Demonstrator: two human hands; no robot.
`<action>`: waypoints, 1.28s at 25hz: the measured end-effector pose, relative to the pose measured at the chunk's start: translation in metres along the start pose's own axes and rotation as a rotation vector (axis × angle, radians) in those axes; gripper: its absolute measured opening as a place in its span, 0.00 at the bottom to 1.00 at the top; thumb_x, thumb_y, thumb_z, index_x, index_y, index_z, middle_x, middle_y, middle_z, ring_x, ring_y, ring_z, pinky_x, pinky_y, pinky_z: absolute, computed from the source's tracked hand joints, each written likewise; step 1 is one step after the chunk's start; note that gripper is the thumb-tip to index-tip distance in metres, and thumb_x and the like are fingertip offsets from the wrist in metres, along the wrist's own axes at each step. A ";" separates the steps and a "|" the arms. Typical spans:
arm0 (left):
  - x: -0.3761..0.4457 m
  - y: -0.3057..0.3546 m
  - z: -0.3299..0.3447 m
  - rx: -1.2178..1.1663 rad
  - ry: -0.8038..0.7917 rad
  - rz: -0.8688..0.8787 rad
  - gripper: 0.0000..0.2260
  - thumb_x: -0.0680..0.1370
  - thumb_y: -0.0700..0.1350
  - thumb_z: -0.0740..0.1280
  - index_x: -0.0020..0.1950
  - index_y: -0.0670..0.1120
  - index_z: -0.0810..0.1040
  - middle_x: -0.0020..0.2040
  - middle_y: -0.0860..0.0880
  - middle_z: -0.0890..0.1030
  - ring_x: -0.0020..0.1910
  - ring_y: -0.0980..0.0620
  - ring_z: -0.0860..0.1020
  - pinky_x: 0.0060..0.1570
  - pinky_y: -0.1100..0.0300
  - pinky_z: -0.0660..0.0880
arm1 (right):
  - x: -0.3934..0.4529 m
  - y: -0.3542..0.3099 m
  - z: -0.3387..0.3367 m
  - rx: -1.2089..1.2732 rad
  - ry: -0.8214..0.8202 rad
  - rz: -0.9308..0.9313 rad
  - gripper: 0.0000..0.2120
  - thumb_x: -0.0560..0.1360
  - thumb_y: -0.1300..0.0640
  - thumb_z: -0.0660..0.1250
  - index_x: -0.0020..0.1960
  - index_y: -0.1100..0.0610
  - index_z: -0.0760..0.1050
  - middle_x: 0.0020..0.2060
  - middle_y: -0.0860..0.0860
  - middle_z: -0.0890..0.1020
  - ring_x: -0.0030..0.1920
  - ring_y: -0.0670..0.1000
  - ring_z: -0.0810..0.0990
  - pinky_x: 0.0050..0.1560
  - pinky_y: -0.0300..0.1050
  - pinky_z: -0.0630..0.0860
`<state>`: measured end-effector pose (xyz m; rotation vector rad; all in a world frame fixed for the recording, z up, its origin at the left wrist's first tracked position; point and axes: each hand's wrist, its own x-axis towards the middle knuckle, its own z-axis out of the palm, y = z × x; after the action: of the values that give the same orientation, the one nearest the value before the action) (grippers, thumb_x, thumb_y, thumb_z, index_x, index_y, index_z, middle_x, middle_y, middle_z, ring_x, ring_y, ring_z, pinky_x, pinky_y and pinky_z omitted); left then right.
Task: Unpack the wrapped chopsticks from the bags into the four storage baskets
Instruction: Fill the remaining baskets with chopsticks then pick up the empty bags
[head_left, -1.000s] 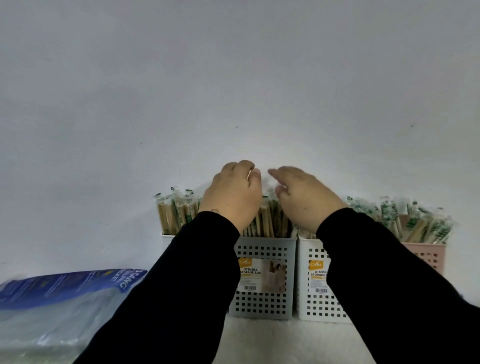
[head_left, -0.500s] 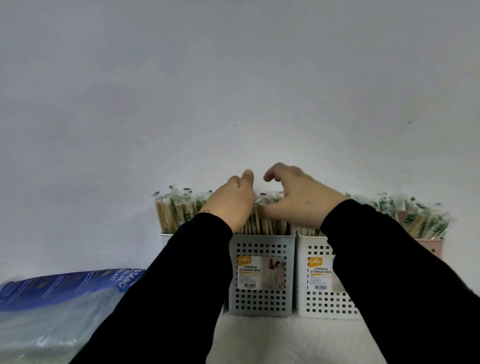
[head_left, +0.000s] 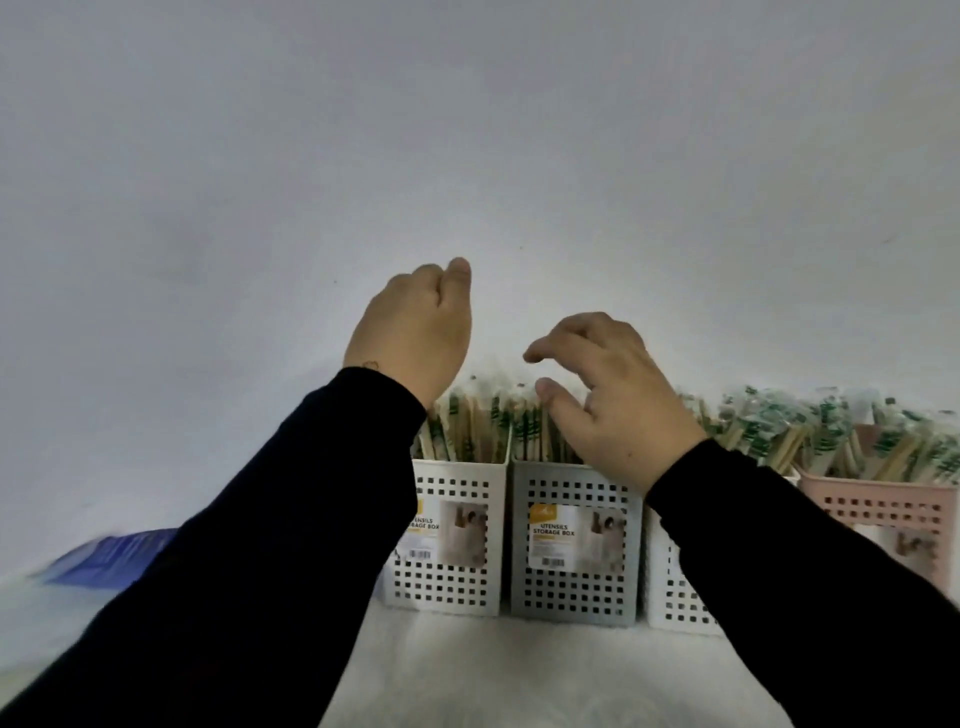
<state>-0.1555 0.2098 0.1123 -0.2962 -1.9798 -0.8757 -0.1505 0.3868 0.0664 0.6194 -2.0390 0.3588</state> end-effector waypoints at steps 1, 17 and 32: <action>0.000 -0.017 -0.003 -0.048 0.039 -0.026 0.24 0.83 0.57 0.48 0.54 0.42 0.77 0.52 0.45 0.79 0.51 0.46 0.75 0.52 0.53 0.70 | -0.002 -0.009 0.003 -0.009 -0.068 -0.074 0.13 0.76 0.49 0.61 0.60 0.45 0.76 0.61 0.46 0.73 0.65 0.49 0.66 0.64 0.50 0.63; -0.014 -0.095 0.002 -0.718 -0.091 -0.414 0.32 0.78 0.68 0.42 0.53 0.49 0.78 0.52 0.49 0.80 0.55 0.49 0.77 0.56 0.51 0.72 | 0.051 -0.070 0.064 -0.358 -0.294 0.407 0.31 0.69 0.41 0.67 0.67 0.51 0.62 0.63 0.52 0.71 0.65 0.56 0.70 0.69 0.66 0.59; -0.013 -0.088 0.016 -0.009 -0.022 0.083 0.18 0.82 0.48 0.53 0.71 0.51 0.70 0.74 0.51 0.67 0.72 0.50 0.64 0.70 0.53 0.63 | 0.052 -0.043 0.057 -0.037 -0.150 0.286 0.22 0.80 0.48 0.54 0.73 0.50 0.64 0.71 0.52 0.65 0.72 0.54 0.62 0.72 0.49 0.60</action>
<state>-0.2046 0.1599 0.0555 -0.3920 -1.9695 -0.8322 -0.1892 0.3086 0.0819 0.3392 -2.2791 0.4517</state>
